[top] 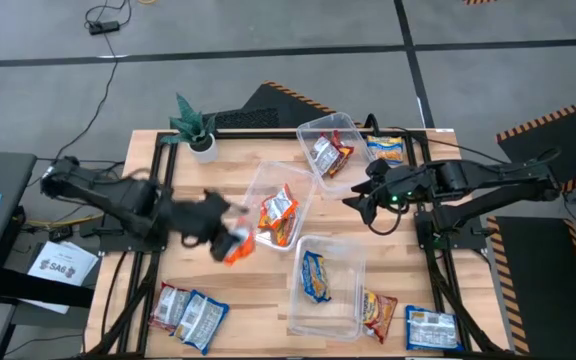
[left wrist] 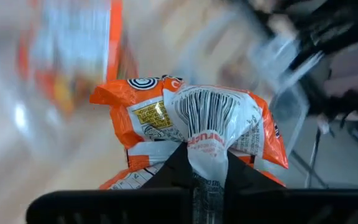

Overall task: Sort Maruchan noodles
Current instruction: Put the orange noodle pack into the middle transparent bin, then put the red noodle pack into the top transparent bin

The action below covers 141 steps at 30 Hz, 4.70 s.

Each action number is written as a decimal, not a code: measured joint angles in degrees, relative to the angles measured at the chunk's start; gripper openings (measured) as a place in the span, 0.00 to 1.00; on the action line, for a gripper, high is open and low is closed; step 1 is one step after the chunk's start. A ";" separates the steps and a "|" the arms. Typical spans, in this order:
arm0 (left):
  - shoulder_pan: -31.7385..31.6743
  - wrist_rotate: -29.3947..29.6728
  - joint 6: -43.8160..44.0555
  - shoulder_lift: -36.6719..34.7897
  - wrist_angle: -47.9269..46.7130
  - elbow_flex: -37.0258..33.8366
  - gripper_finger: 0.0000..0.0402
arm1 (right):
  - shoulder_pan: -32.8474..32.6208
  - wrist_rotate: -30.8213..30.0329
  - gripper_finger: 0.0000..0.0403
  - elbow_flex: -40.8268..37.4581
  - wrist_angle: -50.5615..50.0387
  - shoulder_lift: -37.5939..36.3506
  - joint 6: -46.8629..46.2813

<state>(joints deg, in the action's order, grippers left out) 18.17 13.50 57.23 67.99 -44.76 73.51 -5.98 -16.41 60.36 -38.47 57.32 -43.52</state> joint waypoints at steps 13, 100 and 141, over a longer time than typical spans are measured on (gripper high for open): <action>-15.01 -8.43 -28.90 13.08 5.87 7.79 0.19 | 0.00 -0.35 0.72 0.02 1.20 -1.97 -0.17; -17.57 0.83 -25.95 -10.69 48.40 -19.20 0.71 | -48.37 5.51 0.34 0.39 -1.65 42.73 -25.56; -17.57 0.85 -26.72 -10.69 49.10 -19.18 0.71 | 13.87 -15.37 0.06 0.26 2.89 1.81 8.01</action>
<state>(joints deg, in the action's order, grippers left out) 0.60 14.35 30.50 57.30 4.33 54.33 7.90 -31.78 60.62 -35.58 59.13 -35.51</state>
